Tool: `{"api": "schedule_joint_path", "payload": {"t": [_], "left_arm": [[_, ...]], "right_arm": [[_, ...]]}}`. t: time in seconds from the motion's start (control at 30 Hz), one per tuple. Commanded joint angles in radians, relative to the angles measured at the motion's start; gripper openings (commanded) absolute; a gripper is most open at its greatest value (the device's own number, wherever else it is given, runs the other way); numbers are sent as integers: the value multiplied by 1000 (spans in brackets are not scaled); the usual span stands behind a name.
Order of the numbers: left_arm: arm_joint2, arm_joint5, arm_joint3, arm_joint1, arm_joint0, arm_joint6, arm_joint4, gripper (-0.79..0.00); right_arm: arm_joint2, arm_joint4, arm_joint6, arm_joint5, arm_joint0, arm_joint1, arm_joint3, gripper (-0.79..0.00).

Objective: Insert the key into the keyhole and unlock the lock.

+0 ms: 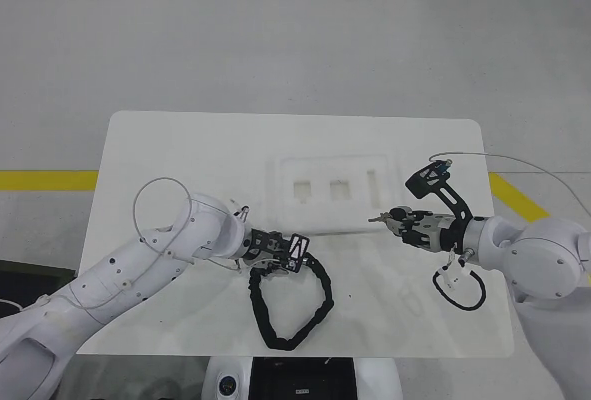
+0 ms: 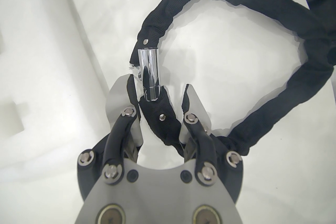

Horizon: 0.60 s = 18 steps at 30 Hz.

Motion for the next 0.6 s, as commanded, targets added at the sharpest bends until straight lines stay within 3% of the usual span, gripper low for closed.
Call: {"api": "schedule_joint_path", "payload": {"t": [0.0, 0.57], "left_arm": [[-4, 0, 0, -2, 2, -7, -4, -422], [-26, 12, 3, -23, 17, -93, -26, -505]], "right_arm": [[0, 0, 0, 0, 0, 0, 0, -785], [0, 0, 0, 0, 0, 0, 0, -785]]}}
